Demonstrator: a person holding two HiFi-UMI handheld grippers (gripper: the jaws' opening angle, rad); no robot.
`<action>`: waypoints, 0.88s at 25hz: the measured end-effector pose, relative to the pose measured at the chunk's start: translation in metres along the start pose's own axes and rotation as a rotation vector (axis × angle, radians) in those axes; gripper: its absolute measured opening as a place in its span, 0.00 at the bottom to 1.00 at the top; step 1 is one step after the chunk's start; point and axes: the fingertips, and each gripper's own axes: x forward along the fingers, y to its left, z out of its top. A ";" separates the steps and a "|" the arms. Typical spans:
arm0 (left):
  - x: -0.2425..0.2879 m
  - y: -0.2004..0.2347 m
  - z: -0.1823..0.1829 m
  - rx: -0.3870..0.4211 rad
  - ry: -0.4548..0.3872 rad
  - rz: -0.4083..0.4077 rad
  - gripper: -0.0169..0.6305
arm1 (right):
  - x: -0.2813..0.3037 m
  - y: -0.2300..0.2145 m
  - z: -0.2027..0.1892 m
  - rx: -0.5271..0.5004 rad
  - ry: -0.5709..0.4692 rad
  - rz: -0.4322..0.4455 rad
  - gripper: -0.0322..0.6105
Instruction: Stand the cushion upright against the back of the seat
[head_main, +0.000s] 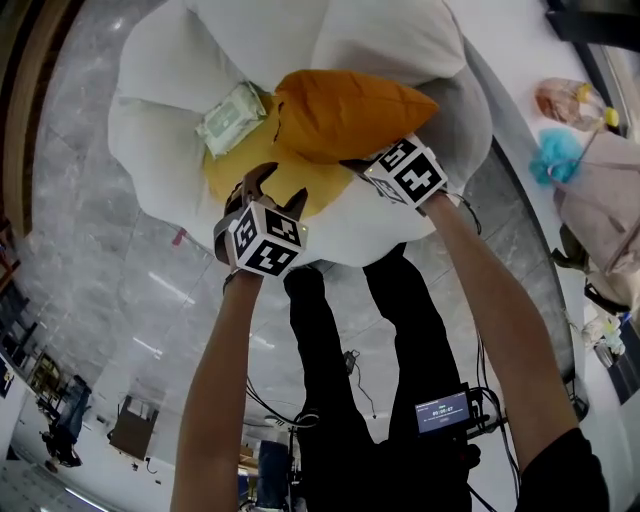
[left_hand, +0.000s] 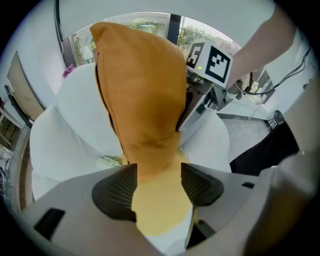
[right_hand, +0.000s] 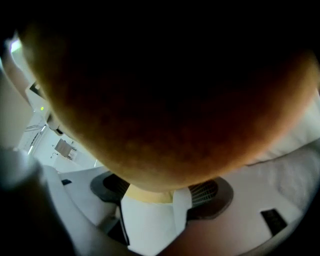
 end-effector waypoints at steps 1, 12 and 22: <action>-0.001 -0.001 -0.001 0.001 -0.001 -0.002 0.47 | 0.001 -0.002 0.001 0.019 0.002 0.003 0.59; -0.003 -0.021 0.001 0.001 -0.023 -0.031 0.45 | 0.003 -0.031 0.017 0.314 -0.045 -0.023 0.61; -0.020 -0.035 0.006 0.010 -0.037 -0.035 0.43 | -0.017 -0.034 0.000 0.395 -0.016 -0.113 0.61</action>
